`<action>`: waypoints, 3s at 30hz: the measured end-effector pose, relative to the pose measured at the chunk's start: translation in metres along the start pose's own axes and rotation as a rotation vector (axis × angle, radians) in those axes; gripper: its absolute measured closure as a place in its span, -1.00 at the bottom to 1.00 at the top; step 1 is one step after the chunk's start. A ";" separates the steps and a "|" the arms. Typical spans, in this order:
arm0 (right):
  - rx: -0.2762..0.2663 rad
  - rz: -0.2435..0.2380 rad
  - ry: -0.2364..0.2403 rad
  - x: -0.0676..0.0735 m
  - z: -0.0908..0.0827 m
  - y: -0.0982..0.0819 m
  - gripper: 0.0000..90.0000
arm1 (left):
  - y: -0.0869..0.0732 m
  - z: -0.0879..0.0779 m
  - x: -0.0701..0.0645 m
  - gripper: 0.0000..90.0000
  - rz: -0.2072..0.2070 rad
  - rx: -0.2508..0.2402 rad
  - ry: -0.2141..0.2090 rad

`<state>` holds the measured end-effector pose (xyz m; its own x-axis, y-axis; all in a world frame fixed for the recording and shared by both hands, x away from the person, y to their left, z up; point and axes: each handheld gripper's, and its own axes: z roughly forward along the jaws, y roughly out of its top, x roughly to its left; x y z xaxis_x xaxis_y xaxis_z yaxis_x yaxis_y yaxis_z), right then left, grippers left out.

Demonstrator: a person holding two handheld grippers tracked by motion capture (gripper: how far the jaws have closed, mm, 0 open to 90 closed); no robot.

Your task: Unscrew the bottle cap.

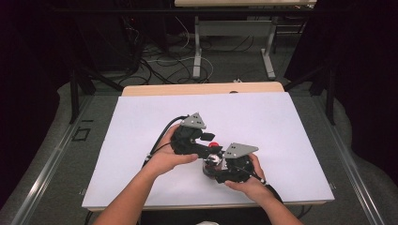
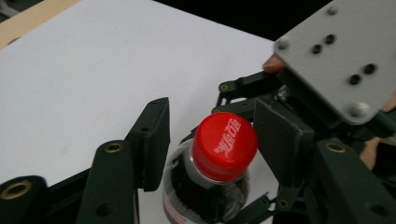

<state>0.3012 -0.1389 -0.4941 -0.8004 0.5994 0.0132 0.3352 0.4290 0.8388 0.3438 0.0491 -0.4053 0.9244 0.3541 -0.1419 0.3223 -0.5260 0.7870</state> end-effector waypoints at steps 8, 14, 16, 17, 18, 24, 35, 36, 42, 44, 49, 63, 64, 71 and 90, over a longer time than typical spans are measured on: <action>0.000 -0.001 -0.011 0.000 0.002 -0.001 -0.33 | -0.001 0.004 -0.007 0.36 -0.001 -0.026 0.041; 0.011 0.031 -0.037 0.001 0.002 -0.001 -0.33 | 0.001 0.010 -0.021 0.37 -0.091 -0.026 0.198; 0.006 0.030 -0.063 0.001 0.004 -0.001 -0.33 | 0.001 0.014 -0.028 0.37 -0.122 -0.038 0.252; 0.008 0.024 -0.064 0.000 0.004 -0.002 -0.33 | 0.001 0.015 -0.030 0.37 -0.137 -0.042 0.269; 0.009 0.031 -0.061 0.000 0.003 -0.002 -0.33 | 0.002 0.016 -0.032 0.37 -0.135 -0.042 0.285; 0.011 0.041 -0.063 -0.001 0.002 -0.002 -0.33 | 0.004 0.016 -0.033 0.36 -0.151 -0.053 0.280; -0.008 0.025 -0.037 -0.001 0.000 0.000 -0.33 | 0.009 -0.009 -0.020 0.03 -0.116 -0.088 0.146; -0.009 0.025 -0.032 -0.001 0.000 0.000 -0.33 | 0.008 -0.010 -0.018 0.03 -0.109 -0.083 0.127; -0.018 0.024 -0.035 0.000 -0.001 0.001 -0.33 | 0.004 -0.006 -0.010 0.03 -0.049 -0.051 0.073; -0.020 0.026 -0.033 -0.001 -0.001 0.001 -0.33 | 0.002 -0.006 -0.008 0.07 -0.028 -0.031 0.057; -0.020 0.021 -0.035 -0.001 -0.001 0.000 -0.33 | 0.000 -0.003 -0.005 0.19 -0.021 -0.040 0.033; -0.003 0.021 -0.042 0.001 0.001 0.000 -0.33 | -0.008 0.003 -0.021 0.36 -0.071 -0.089 0.151; -0.006 0.021 -0.052 0.002 0.002 0.000 -0.33 | -0.007 0.003 -0.024 0.36 -0.077 -0.089 0.176; 0.002 0.020 -0.068 0.002 0.001 -0.001 -0.33 | -0.004 0.008 -0.032 0.36 -0.140 -0.090 0.245; -0.005 0.009 -0.024 0.002 -0.001 0.002 -0.33 | -0.010 0.001 -0.013 0.28 -0.043 -0.086 0.065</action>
<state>0.2992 -0.1376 -0.4915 -0.7851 0.6194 0.0083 0.3402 0.4199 0.8414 0.3293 0.0488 -0.4121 0.8942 0.4254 -0.1396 0.3400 -0.4422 0.8300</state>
